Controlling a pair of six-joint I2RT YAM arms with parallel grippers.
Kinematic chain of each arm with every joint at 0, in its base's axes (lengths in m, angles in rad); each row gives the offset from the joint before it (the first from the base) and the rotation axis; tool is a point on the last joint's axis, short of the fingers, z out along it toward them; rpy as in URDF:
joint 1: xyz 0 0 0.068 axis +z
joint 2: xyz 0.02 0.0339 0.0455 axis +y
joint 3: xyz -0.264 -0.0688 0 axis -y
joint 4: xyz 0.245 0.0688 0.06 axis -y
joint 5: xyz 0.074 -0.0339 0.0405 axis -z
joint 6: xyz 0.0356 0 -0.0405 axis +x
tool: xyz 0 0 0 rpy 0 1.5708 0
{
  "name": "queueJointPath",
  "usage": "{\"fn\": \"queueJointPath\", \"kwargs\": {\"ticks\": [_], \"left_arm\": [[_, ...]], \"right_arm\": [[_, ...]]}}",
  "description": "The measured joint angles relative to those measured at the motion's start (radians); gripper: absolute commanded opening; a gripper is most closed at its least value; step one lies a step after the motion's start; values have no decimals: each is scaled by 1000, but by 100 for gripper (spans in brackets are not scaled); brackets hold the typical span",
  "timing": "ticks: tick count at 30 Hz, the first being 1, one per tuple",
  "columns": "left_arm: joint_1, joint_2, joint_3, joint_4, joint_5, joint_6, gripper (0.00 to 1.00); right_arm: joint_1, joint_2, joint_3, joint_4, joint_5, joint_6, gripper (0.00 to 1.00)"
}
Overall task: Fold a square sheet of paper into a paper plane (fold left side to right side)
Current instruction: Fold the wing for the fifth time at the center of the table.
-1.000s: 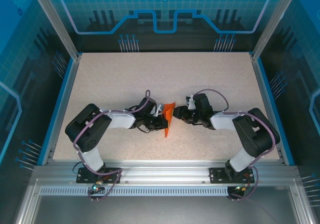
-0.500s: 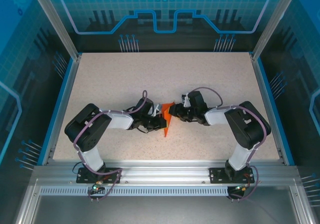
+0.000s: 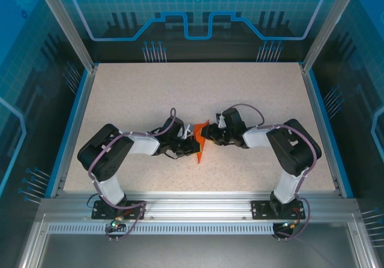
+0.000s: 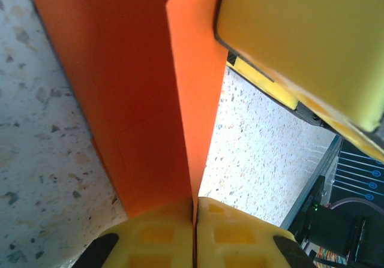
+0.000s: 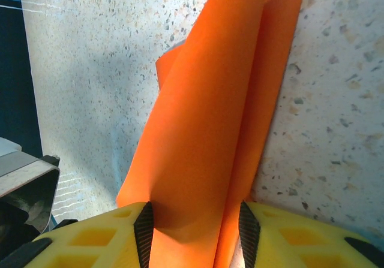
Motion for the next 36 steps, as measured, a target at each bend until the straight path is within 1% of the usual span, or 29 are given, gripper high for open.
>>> {"fn": "queueJointPath", "kwargs": {"ticks": [14,21,27,28,34,36], "left_arm": [[2,4,-4,14,11,-2,21],[2,4,-5,20,11,-2,29],[4,-3,-11,18,11,-2,39],[6,-10,-16,17,11,-2,42],[37,-84,-30,-26,11,6,58],[58,-114,-30,-45,10,11,59]], "right_arm": [[0,14,47,-86,3,4,44],[0,19,58,-103,3,7,44],[0,23,69,-121,2,7,44],[0,23,70,-122,2,7,44],[0,24,71,-124,2,7,44],[0,24,71,-124,2,7,44]]}}
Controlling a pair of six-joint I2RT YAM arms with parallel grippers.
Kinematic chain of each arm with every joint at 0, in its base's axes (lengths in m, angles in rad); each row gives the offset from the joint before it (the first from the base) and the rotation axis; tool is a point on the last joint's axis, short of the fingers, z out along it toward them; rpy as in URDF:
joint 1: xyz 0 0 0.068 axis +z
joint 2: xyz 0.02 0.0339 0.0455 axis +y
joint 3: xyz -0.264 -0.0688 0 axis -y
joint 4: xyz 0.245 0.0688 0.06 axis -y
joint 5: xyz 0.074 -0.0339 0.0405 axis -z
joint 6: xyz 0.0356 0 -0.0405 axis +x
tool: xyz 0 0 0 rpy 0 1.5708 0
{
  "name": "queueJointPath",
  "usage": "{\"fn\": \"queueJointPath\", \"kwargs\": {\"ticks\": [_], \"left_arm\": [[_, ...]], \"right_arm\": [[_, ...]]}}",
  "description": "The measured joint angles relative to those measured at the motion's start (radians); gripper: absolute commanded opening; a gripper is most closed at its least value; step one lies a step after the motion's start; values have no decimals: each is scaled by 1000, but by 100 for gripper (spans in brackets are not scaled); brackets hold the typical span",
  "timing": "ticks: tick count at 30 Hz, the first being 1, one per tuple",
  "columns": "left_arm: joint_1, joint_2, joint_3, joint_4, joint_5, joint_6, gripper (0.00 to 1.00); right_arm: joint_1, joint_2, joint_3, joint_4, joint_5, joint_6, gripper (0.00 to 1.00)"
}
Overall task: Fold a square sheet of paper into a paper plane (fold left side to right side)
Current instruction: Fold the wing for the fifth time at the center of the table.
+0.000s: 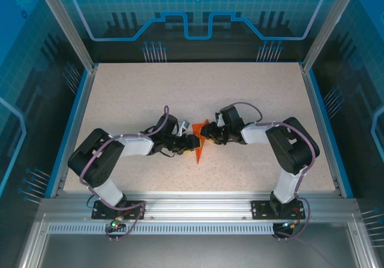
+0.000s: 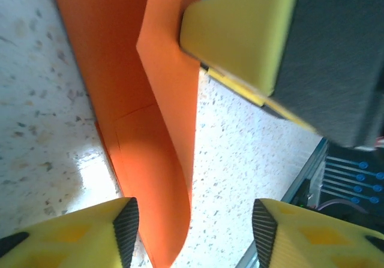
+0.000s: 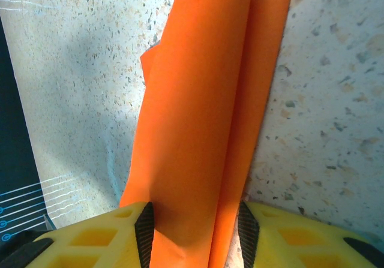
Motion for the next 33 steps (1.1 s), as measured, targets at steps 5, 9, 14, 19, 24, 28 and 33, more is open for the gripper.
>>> {"fn": "queueJointPath", "kwargs": {"ticks": [5,9,14,19,24,28,33], "left_arm": [[71,-25,1,-32,1,14,58],[97,14,29,-47,16,14,56],[97,81,76,-39,43,14,52],[97,138,101,-22,62,13,45],[97,182,130,-5,82,11,37],[97,196,145,4,94,8,25],[97,212,162,8,93,13,10]], "right_arm": [[0,0,1,-1,0,0,44],[0,0,4,-7,0,0,44],[0,1,7,-12,0,0,44],[0,1,8,-13,0,0,44],[0,2,11,-19,0,0,44],[0,2,11,-19,0,0,44],[0,2,11,-19,0,-1,44]]}}
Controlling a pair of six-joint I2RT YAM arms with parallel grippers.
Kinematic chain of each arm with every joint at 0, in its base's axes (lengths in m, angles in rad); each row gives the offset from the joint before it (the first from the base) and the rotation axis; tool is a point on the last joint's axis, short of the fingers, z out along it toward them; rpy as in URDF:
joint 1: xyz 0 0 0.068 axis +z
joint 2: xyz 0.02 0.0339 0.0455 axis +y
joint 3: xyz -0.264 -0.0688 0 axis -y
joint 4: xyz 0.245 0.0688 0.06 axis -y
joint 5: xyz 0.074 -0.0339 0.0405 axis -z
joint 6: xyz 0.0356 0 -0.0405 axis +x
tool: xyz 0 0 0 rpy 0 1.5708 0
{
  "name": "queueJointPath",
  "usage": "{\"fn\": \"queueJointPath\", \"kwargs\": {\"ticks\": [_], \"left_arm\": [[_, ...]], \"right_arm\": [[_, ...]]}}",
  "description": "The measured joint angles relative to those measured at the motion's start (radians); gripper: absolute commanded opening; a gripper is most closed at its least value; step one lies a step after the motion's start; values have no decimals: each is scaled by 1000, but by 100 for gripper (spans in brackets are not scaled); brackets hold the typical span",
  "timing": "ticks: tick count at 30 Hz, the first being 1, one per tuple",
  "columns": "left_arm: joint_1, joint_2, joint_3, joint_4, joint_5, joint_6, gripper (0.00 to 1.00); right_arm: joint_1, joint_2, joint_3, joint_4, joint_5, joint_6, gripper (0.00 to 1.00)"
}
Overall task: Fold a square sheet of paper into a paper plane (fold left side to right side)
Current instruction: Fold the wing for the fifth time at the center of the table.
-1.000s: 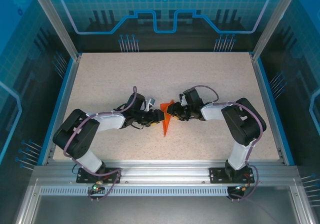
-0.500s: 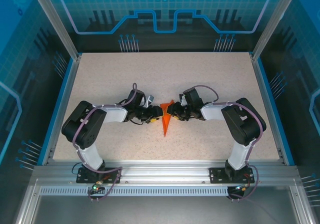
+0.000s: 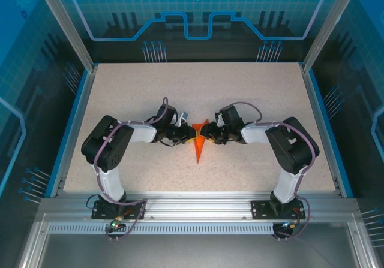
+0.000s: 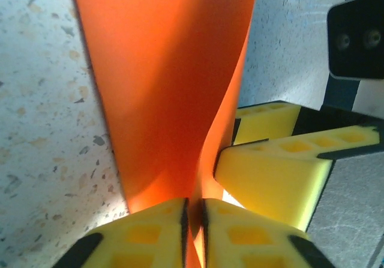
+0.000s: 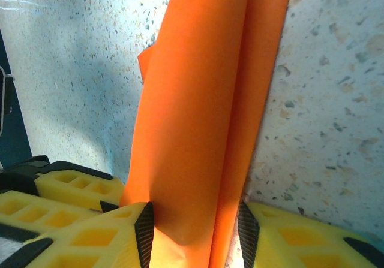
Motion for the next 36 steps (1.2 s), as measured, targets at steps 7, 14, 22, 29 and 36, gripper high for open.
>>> {"fn": "queueJointPath", "kwargs": {"ticks": [7,14,22,29,36], "left_arm": [[0,22,12,-3,-3,12,4],[0,46,38,-24,-8,51,3],[0,63,54,-34,-12,83,3],[0,72,63,-55,-19,109,3],[0,75,64,-63,-26,114,2]], "right_arm": [[0,0,0,0,0,0,45],[0,0,0,0,-2,-2,45],[-1,-4,0,-5,-6,-24,47],[-41,-21,6,-56,-25,-65,50],[-69,-20,101,-113,-24,-76,53]]}}
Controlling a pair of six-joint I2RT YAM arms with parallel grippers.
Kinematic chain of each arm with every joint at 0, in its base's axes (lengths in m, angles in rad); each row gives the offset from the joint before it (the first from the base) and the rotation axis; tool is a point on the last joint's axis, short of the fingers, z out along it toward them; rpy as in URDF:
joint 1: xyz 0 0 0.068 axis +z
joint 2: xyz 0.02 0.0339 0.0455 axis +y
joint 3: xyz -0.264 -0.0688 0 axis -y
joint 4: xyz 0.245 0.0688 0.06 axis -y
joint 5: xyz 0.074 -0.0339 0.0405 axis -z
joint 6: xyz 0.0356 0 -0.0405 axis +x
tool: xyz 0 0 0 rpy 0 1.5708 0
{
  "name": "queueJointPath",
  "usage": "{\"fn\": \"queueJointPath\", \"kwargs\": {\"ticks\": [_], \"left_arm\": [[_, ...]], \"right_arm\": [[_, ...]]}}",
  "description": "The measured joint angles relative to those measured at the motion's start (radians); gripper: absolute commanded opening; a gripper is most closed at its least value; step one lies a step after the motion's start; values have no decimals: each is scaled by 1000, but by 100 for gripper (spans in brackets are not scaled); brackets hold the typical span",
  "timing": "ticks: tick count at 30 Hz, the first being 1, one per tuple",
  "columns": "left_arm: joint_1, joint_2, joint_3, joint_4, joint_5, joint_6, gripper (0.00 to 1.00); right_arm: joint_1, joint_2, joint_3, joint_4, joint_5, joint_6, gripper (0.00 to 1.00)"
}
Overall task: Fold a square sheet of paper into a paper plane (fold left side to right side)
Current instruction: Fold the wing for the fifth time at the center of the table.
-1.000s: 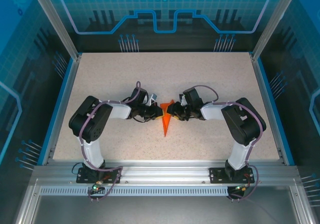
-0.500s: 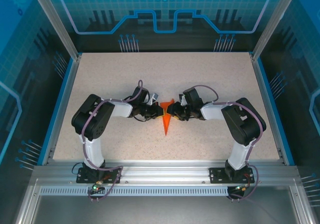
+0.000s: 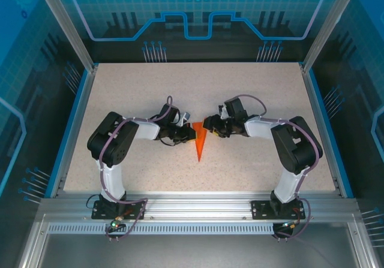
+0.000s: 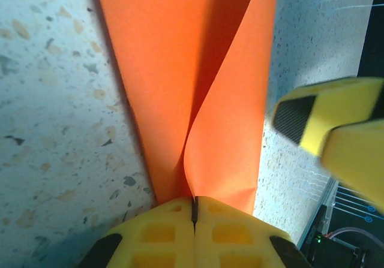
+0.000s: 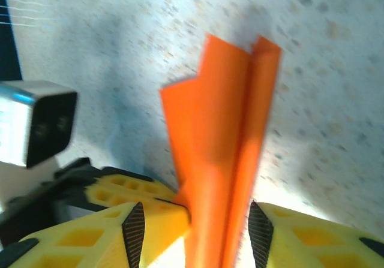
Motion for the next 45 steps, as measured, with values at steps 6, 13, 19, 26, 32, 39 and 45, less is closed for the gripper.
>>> {"fn": "queueJointPath", "kwargs": {"ticks": [6,13,19,26,32,39,45], "left_arm": [[0,0,6,-11,-1,2,2],[0,0,7,-14,-1,3,2],[0,0,7,-14,-1,3,2],[0,0,7,-15,-1,3,2],[0,0,9,-15,-1,14,2],[0,0,9,-16,-1,22,2],[0,0,9,-20,-7,23,2]], "right_arm": [[0,42,79,-21,4,-3,54],[0,91,103,-58,7,-4,55],[0,114,116,-71,4,-5,55],[0,120,126,-71,0,-5,55],[0,134,142,-76,0,-11,55],[1,164,193,-150,5,-35,56],[3,182,233,-209,8,-55,55]]}}
